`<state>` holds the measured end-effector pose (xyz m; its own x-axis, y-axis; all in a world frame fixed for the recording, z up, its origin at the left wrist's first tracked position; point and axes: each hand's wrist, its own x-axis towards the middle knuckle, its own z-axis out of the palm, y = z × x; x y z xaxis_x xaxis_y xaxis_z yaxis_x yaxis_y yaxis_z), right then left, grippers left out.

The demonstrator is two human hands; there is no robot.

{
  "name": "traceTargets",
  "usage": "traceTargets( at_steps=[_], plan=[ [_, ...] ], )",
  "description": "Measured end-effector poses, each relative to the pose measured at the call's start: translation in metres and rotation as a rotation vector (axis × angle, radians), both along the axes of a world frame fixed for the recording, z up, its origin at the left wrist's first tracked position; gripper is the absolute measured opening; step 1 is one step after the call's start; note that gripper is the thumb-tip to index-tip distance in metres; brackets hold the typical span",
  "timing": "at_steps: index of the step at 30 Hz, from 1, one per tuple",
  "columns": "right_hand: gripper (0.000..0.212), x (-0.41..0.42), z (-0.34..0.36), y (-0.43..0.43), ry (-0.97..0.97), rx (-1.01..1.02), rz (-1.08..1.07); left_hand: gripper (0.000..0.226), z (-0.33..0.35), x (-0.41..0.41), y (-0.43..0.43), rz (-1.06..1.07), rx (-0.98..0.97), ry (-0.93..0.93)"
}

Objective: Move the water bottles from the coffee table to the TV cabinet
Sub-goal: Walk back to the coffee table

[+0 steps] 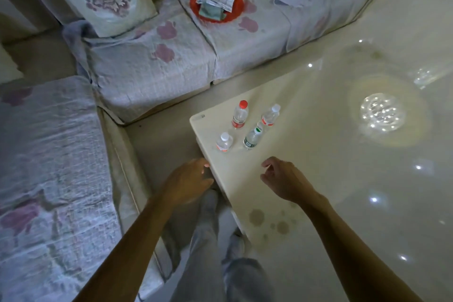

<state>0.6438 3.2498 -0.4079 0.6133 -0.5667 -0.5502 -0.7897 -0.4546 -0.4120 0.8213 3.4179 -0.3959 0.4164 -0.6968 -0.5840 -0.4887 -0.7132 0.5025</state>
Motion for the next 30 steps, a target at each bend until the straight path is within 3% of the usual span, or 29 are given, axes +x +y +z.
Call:
traceTargets(
  at_steps=[9,15,20,24,30],
  plan=[
    [0.056,0.066,-0.133,-0.068,-0.015,0.133,-0.443,0.069,-0.157,0.078,-0.072,0.290,-0.059,0.224],
    [0.072,0.079,-0.205,-0.083,-0.061,0.205,-0.705,0.089,-0.241,0.084,-0.094,0.298,-0.055,0.334],
    [0.089,0.088,-0.247,-0.095,-0.197,0.175,-0.747,0.104,-0.284,0.082,-0.113,0.239,-0.169,0.330],
    [0.091,0.098,-0.269,-0.103,-0.287,0.139,-0.731,0.099,-0.308,0.077,-0.127,0.197,-0.284,0.245],
    [0.067,0.102,-0.276,-0.100,-0.322,0.101,-0.857,0.077,-0.312,0.076,-0.127,0.264,-0.324,0.197]
  ],
)
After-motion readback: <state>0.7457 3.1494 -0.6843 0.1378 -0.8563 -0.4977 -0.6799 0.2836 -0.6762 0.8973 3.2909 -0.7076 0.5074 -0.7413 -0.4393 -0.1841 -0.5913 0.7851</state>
